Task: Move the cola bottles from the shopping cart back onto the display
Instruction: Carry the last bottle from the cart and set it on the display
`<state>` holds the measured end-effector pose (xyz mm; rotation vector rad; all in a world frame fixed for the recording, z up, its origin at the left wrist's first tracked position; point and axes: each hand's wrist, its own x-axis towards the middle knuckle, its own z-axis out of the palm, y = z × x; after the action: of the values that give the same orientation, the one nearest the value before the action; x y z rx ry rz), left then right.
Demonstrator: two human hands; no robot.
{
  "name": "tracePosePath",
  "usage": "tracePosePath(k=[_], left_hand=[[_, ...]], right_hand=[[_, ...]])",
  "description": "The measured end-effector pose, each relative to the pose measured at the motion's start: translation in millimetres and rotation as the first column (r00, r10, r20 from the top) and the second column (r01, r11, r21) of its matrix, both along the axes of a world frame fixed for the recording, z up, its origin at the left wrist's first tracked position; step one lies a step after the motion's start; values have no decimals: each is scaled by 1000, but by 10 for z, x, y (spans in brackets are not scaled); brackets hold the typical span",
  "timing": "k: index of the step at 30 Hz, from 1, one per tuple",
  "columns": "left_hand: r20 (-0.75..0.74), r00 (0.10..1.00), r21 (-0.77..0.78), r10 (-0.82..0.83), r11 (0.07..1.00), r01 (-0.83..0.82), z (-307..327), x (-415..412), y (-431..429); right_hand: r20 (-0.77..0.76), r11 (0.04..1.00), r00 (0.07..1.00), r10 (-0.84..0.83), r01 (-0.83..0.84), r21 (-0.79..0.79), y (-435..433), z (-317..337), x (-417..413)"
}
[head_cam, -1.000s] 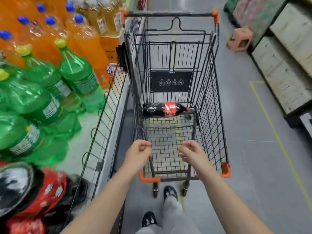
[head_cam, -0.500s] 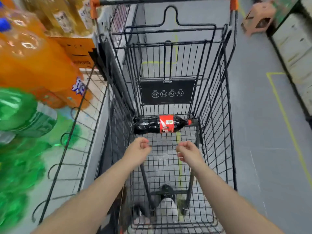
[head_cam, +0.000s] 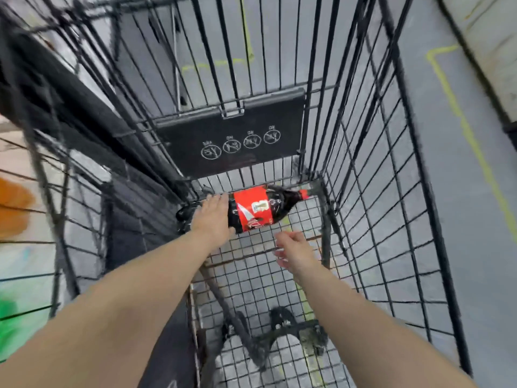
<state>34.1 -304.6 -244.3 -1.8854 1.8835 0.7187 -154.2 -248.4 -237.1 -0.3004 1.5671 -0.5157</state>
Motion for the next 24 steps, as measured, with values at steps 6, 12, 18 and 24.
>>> tracePosePath(k=[6, 12, 18, 24], left_hand=[[-47, 993, -179, 107, 977, -114, -174, -33, 63], [-56, 992, 13, 117, 993, -116, -127, 15, 177], [-10, 999, 266, 42, 963, -38, -197, -232, 194], [-108, 959, 249, 262, 941, -229, -60, -296, 613]], right_hand=[[65, 983, 984, -166, 160, 90, -170, -214, 135], [120, 948, 968, -220, 184, 261, -113, -327, 192], [179, 907, 935, -306, 228, 355, -127, -453, 224], [-21, 942, 956, -294, 293, 166, 65, -246, 158]])
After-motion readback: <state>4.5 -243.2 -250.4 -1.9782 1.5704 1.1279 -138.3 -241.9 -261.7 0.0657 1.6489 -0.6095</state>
